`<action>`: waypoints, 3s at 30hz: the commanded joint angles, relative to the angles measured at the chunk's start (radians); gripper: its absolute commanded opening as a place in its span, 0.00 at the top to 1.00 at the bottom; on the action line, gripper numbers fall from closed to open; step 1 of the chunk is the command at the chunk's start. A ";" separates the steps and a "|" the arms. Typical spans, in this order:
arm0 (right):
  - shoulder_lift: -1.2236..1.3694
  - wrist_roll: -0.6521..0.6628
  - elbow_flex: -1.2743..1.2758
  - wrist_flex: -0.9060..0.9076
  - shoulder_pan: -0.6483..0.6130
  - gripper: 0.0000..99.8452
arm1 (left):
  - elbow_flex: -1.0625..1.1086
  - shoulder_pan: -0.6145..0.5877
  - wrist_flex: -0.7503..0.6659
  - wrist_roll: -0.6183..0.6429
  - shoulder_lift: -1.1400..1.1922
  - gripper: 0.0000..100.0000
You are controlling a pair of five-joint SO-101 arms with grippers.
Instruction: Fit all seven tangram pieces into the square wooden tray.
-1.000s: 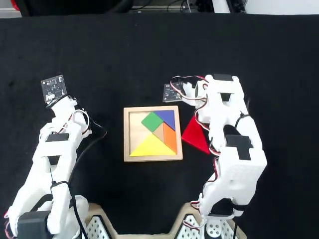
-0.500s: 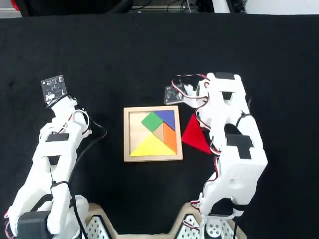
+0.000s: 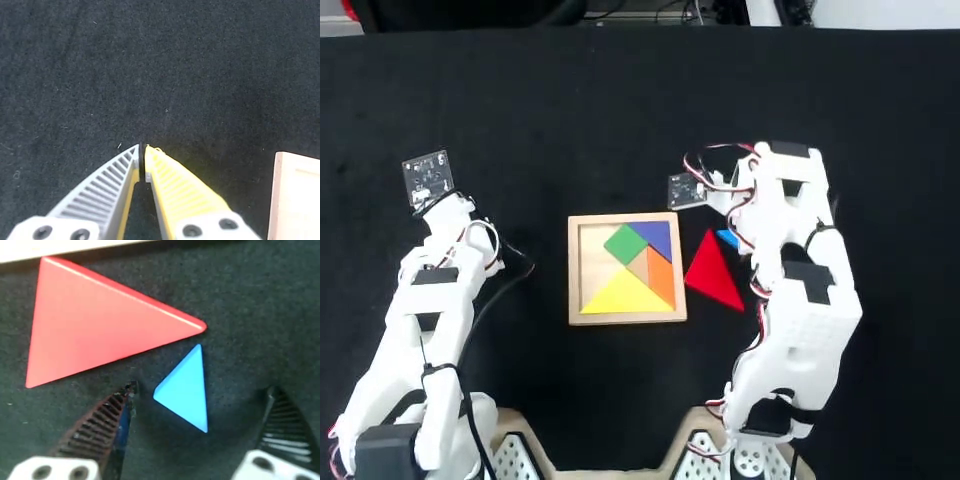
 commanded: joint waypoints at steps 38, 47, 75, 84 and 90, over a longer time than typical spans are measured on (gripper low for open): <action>-0.239 -0.080 -0.077 0.178 -0.101 0.92 | -0.004 0.012 -0.018 -0.008 -0.031 0.97; -0.358 -0.322 -0.038 0.064 -0.373 0.92 | -0.004 0.012 -0.018 -0.008 -0.031 0.97; 0.094 -0.529 -0.418 0.081 -0.666 0.92 | -0.002 0.012 -0.018 -0.008 -0.031 0.97; 0.097 -0.529 -0.420 0.106 -0.666 0.77 | -0.002 0.012 -0.018 -0.008 -0.031 0.97; 0.091 -0.529 -0.427 0.106 -0.663 0.77 | -0.002 0.012 -0.018 -0.008 -0.031 0.97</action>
